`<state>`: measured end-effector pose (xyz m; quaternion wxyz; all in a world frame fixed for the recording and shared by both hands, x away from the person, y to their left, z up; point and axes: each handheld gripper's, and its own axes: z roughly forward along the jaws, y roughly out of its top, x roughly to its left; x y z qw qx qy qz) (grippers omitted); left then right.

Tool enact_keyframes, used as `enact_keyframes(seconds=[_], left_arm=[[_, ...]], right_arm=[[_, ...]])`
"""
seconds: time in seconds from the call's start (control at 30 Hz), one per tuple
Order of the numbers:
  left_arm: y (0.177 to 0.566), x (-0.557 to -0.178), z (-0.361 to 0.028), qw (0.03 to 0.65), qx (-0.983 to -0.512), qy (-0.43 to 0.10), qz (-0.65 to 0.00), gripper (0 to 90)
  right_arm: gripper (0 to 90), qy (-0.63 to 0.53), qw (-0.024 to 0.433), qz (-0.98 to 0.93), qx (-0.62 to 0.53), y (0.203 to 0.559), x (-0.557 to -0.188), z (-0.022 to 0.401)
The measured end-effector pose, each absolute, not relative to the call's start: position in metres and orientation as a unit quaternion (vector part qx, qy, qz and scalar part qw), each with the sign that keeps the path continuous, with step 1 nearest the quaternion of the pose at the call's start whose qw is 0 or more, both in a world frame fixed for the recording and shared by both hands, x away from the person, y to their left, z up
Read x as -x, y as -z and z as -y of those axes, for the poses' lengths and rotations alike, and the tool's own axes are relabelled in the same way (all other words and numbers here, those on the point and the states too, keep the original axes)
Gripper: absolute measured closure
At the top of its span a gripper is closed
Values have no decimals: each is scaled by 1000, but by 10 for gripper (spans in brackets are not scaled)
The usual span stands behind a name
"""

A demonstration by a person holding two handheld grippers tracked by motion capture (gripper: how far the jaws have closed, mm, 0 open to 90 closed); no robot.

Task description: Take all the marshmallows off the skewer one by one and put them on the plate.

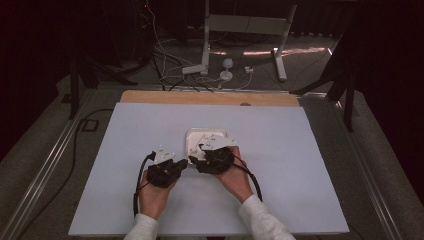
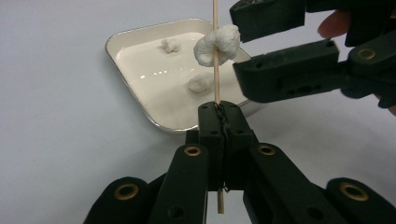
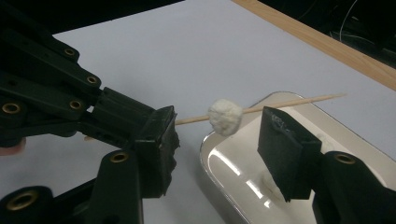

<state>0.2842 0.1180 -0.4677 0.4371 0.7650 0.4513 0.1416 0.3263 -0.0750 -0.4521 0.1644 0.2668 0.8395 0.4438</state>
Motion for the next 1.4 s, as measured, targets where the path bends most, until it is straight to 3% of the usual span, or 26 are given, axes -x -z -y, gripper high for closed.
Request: enact_keyframes(seconds=[0.17, 0.37, 0.8, 1.17, 1.23, 1.4], left_arm=[[468, -284, -118, 438, -765, -141, -451, 898], [467, -284, -117, 436, -766, -142, -450, 898], [465, -283, -118, 442, -761, -139, -455, 899], [465, -282, -116, 440, -764, -138, -451, 899], [464, -282, -115, 442, -766, -137, -447, 899], [464, -281, -111, 440, -770, -139, -441, 899]], right_arm=[[507, -443, 169, -840, -263, 453, -325, 72], [634, -437, 187, -839, -264, 454, -323, 69], [786, -426, 220, -836, -266, 455, -322, 67], [826, -402, 273, -825, -288, 457, -330, 72], [826, -419, 250, -816, -310, 455, -338, 82], [823, -422, 249, -813, -314, 452, -342, 93]])
